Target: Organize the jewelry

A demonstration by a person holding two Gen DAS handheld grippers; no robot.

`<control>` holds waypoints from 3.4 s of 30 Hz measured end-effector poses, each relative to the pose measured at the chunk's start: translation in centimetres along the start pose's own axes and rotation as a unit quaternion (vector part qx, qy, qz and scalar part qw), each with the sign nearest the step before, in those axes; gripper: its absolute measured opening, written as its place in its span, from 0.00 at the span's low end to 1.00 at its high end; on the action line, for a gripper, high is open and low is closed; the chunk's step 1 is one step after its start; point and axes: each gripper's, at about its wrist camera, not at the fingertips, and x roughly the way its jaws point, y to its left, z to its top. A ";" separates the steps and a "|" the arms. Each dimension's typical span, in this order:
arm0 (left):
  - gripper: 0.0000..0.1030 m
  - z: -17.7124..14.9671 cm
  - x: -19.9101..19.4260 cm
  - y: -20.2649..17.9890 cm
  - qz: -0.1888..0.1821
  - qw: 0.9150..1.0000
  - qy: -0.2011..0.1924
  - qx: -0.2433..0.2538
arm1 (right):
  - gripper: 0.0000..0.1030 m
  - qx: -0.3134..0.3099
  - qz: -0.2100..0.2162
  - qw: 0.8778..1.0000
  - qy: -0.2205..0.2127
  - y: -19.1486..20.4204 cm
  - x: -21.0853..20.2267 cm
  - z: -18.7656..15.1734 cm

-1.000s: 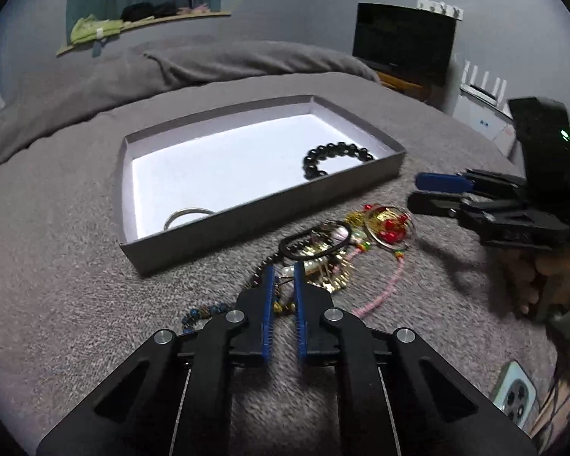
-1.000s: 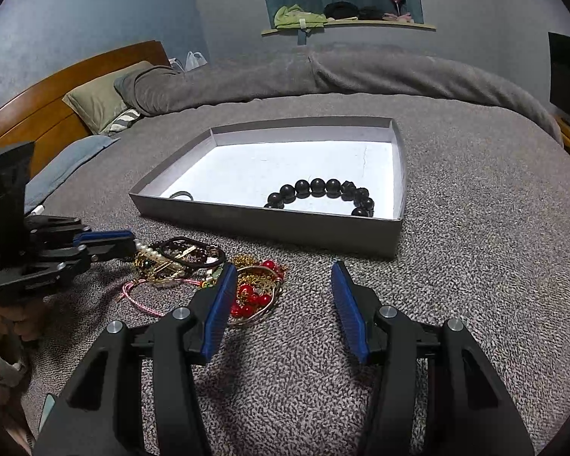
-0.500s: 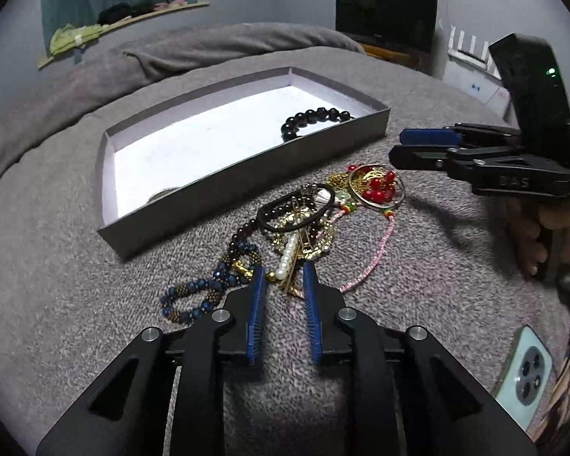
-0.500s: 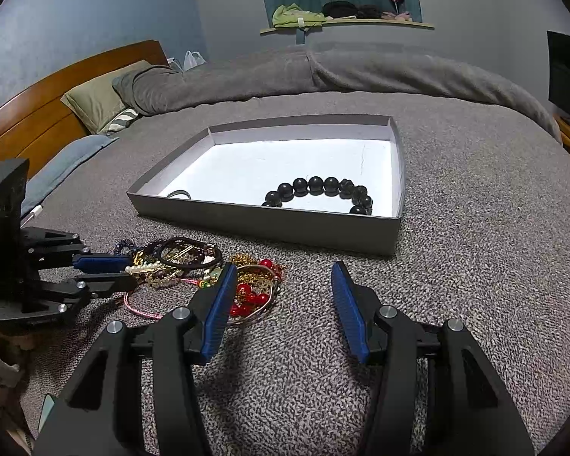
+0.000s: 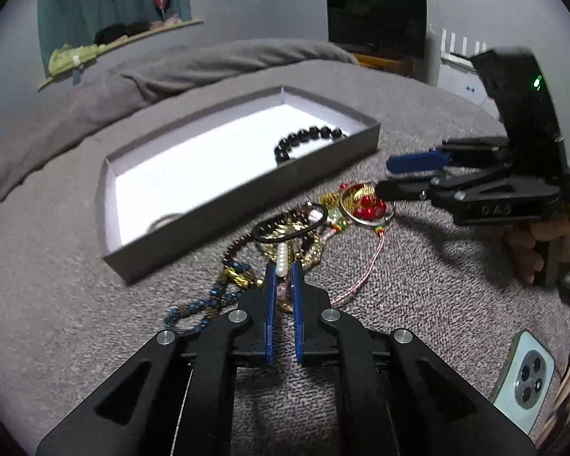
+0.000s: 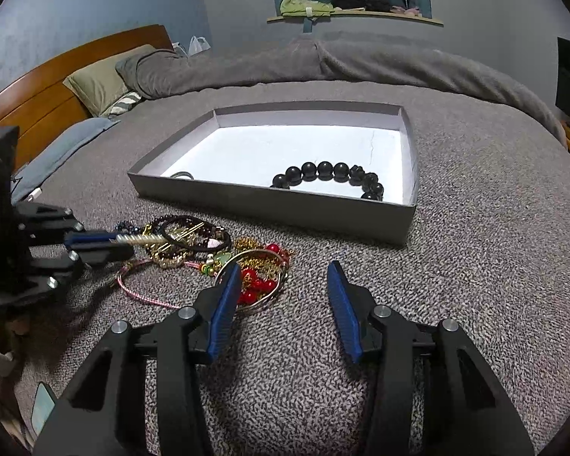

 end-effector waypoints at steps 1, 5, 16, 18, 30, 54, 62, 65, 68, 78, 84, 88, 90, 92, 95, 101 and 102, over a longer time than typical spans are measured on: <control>0.08 0.0 -0.5 0.2 0.004 1.000 -0.006 -0.001 | 0.46 -0.002 0.001 1.000 0.003 0.1 0.1 0.0; 0.08 0.1 -1.7 1.2 0.014 1.000 -0.018 -0.010 | 0.46 -0.008 0.004 1.000 0.005 0.2 0.2 -0.1; 0.09 -2.0 -1.2 2.7 0.016 0.999 0.011 -0.034 | 0.18 -0.024 0.005 1.000 0.012 1.0 0.8 -0.1; 0.09 -2.2 -0.6 2.6 0.018 0.999 0.023 -0.033 | 0.14 -0.022 0.006 1.000 0.010 0.9 0.7 -0.1; 0.19 -2.3 1.1 2.5 0.019 0.998 0.047 -0.034 | 0.02 -0.012 0.014 0.999 -0.026 0.4 -0.9 0.5; 0.13 -2.0 2.0 2.1 0.021 0.997 0.062 -0.030 | 0.20 -0.029 -0.005 1.000 -0.006 0.7 -0.9 0.3; 0.06 -1.2 -0.1 2.2 0.032 0.999 0.020 -0.034 | 0.23 -0.016 -0.005 1.000 -0.001 -0.3 -0.8 0.4; 0.06 -0.7 -0.8 2.6 0.037 0.998 0.006 -0.044 | 0.32 -0.025 -0.001 1.000 0.006 0.2 -0.7 0.1; 0.06 -0.6 -0.9 3.0 0.038 0.998 0.003 -0.052 | 0.32 -0.041 0.000 0.999 0.017 1.0 -0.3 -0.4; 0.06 -0.6 -0.5 2.5 0.034 0.998 0.006 -0.047 | 0.50 -0.108 -0.020 0.993 0.033 3.6 0.1 -1.4; 0.06 -0.5 -0.4 2.3 0.032 0.998 0.005 -0.047 | 0.50 -0.138 -0.048 0.989 0.036 4.0 1.2 -1.0; 0.06 -0.4 -0.4 2.2 0.031 0.998 0.005 -0.047 | 0.45 -0.152 -0.055 0.986 0.037 4.3 1.7 -0.8; 0.06 -0.4 -0.5 2.1 0.032 0.998 0.004 -0.046 | 0.45 -0.153 -0.056 0.986 0.034 4.4 1.6 -0.8; 0.06 -0.3 -0.7 2.1 0.032 0.998 0.001 -0.046 | 0.45 -0.153 -0.057 0.986 0.027 4.4 1.4 -0.7; 0.06 -0.2 -1.0 2.4 0.033 0.998 -0.004 -0.051 | 0.45 -0.147 -0.054 0.988 0.009 4.3 0.4 -0.5; 0.06 0.1 -1.3 3.0 0.034 0.997 -0.013 -0.064 | 0.45 -0.127 -0.038 0.991 -0.023 3.8 -1.4 0.1; 0.06 0.2 -1.3 3.1 0.034 0.997 -0.013 -0.066 | 0.45 -0.125 -0.038 0.991 -0.027 3.7 -1.6 0.2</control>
